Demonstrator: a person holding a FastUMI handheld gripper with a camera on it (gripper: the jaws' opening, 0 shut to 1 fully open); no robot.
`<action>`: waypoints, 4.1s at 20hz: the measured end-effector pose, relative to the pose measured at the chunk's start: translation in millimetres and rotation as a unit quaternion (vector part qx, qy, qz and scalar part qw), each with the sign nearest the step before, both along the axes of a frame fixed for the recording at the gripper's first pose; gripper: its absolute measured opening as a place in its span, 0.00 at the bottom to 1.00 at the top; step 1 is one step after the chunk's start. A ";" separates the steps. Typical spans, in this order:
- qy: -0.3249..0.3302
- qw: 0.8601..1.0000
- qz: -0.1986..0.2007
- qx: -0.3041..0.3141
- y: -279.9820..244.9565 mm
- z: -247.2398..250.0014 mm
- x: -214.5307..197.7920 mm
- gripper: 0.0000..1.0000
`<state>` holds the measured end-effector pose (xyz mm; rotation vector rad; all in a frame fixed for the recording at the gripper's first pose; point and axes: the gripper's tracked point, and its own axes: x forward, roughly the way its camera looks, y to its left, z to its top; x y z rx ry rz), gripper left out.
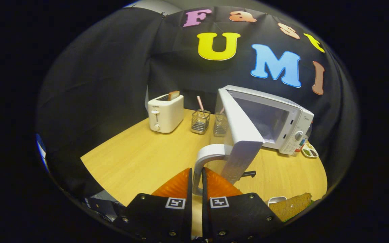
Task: Open the microwave, put the food inside, and close the microwave door.
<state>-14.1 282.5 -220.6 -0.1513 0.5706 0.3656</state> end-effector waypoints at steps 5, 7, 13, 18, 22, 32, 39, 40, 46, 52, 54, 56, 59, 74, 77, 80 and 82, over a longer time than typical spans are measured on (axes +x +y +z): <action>-0.036 0.995 0.073 0.057 22.8 49.0 -32.4 0.12; -0.045 0.991 0.092 0.086 15.5 67.7 -45.2 0.14; -0.057 0.986 0.083 0.130 -48.8 103.2 -49.8 0.98; -0.041 0.988 0.025 0.149 -122.1 103.6 -31.8 0.98; -0.012 0.986 -0.018 0.166 -174.7 92.5 -20.5 0.99; 0.081 0.979 -0.084 0.167 -286.1 34.1 -1.3 0.97; 0.188 0.954 -0.098 0.212 -316.0 -19.5 -17.1 0.97; 0.203 0.951 -0.096 0.212 -318.6 -26.7 -19.6 0.97; 0.294 0.914 -0.095 0.263 -312.9 -57.1 -41.6 0.96; 0.352 0.887 -0.094 0.283 -305.2 -75.6 -60.0 0.79; 0.352 0.884 -0.087 0.295 -298.5 -73.5 -62.1 0.68; 0.348 0.885 -0.086 0.299 -297.2 -70.4 -58.8 0.44; 0.346 0.885 -0.087 0.299 -294.6 -71.0 -56.7 0.32; 0.226 0.903 -0.069 0.358 -257.9 0.8 37.1 0.32; 0.196 0.907 -0.075 0.365 -245.6 7.2 66.0 0.32; 0.175 0.910 -0.070 0.368 -231.5 13.8 90.6 0.31; 0.162 0.907 -0.075 0.382 -223.5 18.8 108.2 0.31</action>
